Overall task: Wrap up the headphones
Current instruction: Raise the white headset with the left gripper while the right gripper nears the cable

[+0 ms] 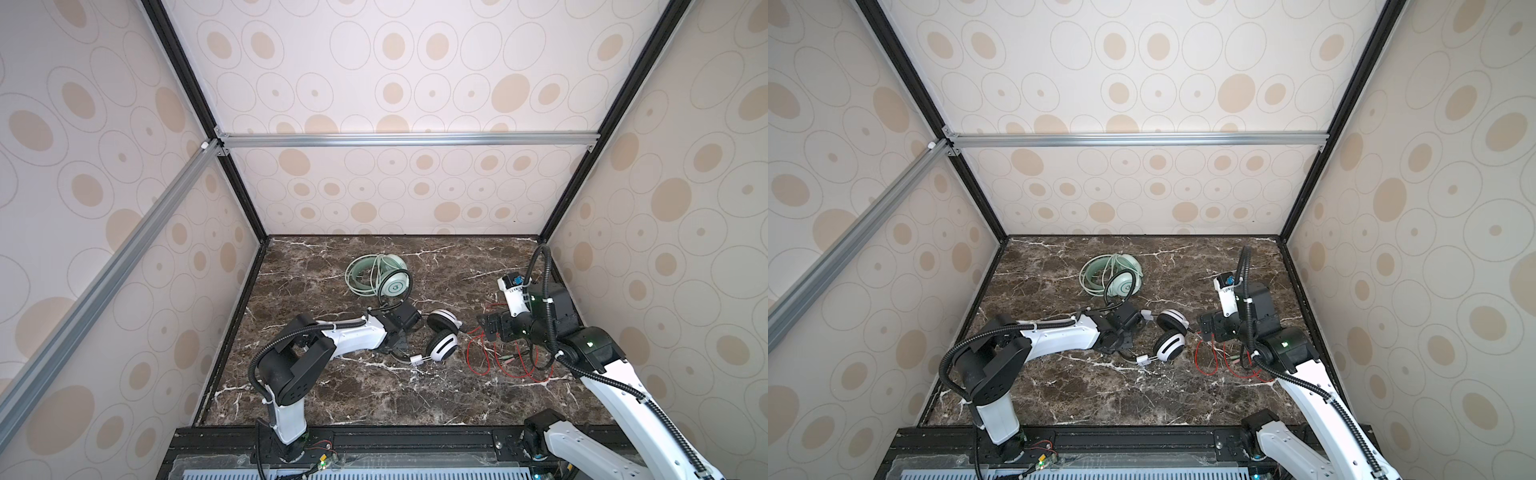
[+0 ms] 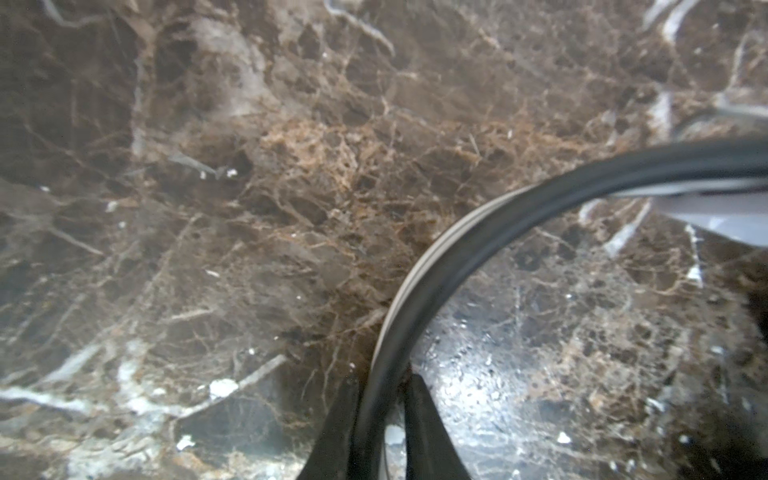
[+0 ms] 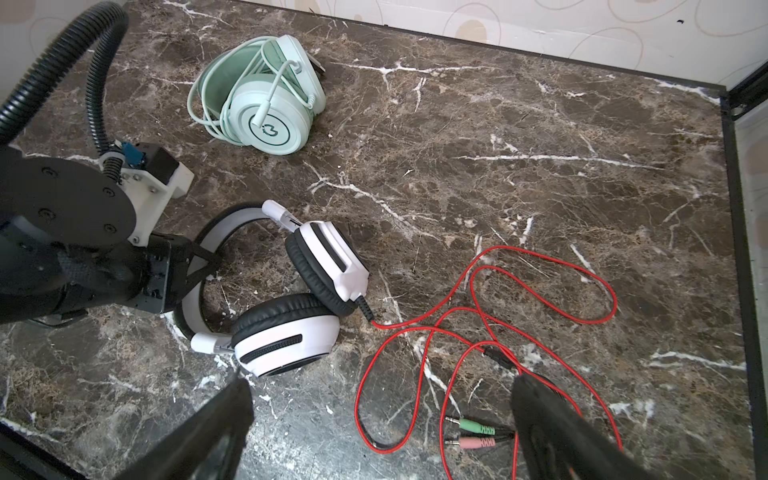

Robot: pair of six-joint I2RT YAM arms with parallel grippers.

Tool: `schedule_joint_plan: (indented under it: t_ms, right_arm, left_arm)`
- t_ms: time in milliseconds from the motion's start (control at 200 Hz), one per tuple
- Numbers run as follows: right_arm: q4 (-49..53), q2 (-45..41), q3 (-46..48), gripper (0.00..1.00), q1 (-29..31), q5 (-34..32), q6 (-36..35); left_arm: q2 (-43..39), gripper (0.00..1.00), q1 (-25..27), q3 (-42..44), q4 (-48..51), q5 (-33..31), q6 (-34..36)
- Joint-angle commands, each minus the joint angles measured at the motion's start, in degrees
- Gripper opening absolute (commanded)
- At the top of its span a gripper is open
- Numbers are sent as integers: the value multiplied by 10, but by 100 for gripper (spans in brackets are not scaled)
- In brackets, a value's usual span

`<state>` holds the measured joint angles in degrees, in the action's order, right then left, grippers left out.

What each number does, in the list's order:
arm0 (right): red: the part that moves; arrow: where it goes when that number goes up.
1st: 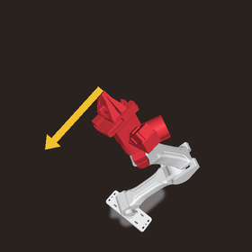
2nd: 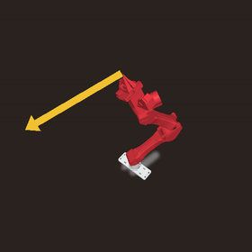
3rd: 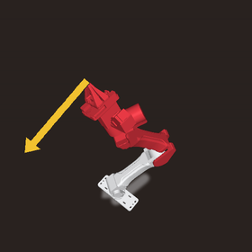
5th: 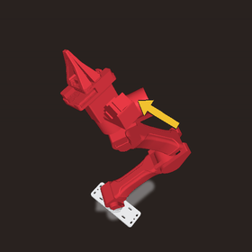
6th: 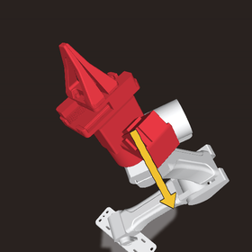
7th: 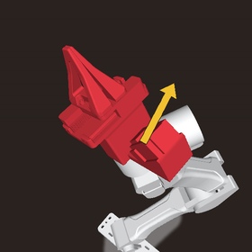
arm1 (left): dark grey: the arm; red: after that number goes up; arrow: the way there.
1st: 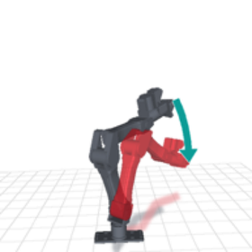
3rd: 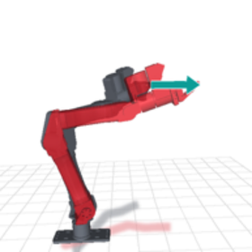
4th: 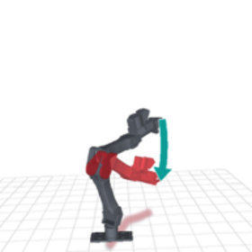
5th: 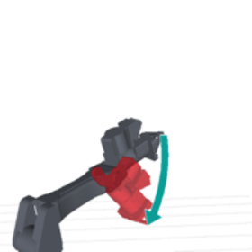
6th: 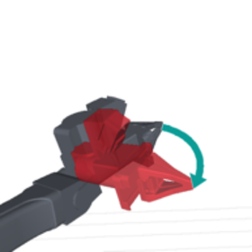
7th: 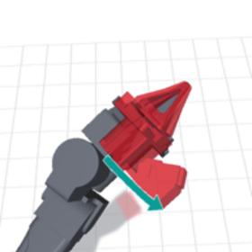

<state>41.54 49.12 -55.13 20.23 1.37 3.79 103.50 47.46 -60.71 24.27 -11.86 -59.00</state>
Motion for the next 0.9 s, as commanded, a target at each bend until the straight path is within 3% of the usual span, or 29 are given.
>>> schedule_joint_plan:
  t_ms: [0, 180, 300, 595, 895]
  right_arm:
    - [15, -15, -5, 100, -2, -7, -1]
    - [25, -27, -2, 100, -2, -5, 2]
    - [34, -38, 7, 100, -2, -4, 9]
    - [39, -61, 17, 100, -3, 0, 7]
    - [-65, -68, -4, 100, -2, 227, -91]
  left_arm:
    - [3, 10, -6, 4, -8, -18, 8]
    - [-15, 0, -8, -6, -6, -41, 34]
    - [-45, 0, -8, -14, -5, -50, 67]
    - [-109, 0, -16, -124, 114, -74, 183]
    - [-197, 0, -72, -183, 141, -33, 266]
